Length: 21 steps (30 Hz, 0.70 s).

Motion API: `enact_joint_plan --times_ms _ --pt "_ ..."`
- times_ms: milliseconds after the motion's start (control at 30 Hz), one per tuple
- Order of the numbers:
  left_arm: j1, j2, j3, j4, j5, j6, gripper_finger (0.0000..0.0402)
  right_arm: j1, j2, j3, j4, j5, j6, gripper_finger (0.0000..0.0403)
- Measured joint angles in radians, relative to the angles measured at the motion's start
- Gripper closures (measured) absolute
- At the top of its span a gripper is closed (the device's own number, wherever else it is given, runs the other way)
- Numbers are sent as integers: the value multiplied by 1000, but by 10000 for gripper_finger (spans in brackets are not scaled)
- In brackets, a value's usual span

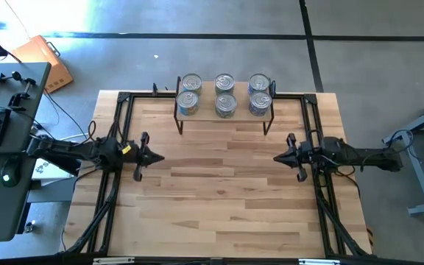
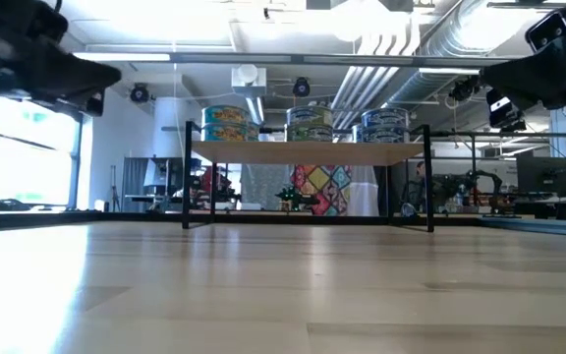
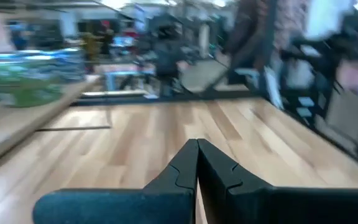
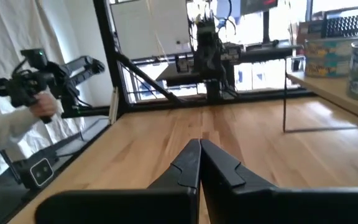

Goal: Stack canned seafood by type on shelf
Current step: Return to Home Position

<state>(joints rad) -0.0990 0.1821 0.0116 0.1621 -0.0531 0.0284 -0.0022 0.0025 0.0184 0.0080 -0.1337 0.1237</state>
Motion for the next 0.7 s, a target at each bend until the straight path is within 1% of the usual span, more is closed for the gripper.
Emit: enact_joint_plan --times_ms 67,167,333,400,533,700 --pt "-7 -31 0 -67 31 37 401 5 3 -4 11 0 -21 403" --pt "-9 -53 0 -152 26 60 401 4 4 -4 11 18 -69 403" --pt "-5 -39 1 -151 14 61 401 3 5 -4 3 57 -207 403" --pt "-5 -38 1 -151 14 60 401 3 5 -4 3 63 -233 403" --pt "-5 -38 1 -151 13 27 401 3 5 -4 3 63 -234 403" --pt "-5 -38 1 -151 13 28 401 3 5 -4 3 63 -230 403"
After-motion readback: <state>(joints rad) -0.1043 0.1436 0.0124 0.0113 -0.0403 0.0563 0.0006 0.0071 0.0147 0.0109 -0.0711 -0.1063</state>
